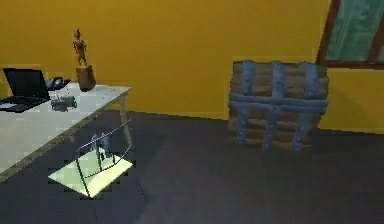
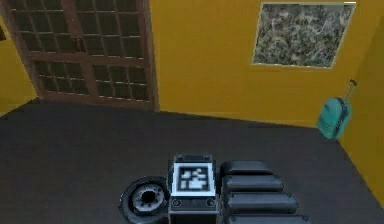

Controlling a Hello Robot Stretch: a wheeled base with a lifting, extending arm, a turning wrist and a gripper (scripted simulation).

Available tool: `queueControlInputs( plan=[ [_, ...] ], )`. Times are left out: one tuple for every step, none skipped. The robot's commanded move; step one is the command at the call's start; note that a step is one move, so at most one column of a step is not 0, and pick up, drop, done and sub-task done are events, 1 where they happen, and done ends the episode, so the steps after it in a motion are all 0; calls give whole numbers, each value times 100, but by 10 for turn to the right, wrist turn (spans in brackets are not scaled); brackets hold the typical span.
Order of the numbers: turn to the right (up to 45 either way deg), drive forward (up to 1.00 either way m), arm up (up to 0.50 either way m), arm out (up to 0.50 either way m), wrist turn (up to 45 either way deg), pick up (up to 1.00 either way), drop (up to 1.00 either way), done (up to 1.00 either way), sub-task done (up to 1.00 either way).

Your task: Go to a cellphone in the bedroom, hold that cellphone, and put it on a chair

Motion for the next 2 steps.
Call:
queueControlInputs(
  plan=[
    [0, 100, 0, 0, 0, 0, 0, 0, 0],
    [30, 0, 0, 0, 0, 0, 0, 0, 0]
  ],
)
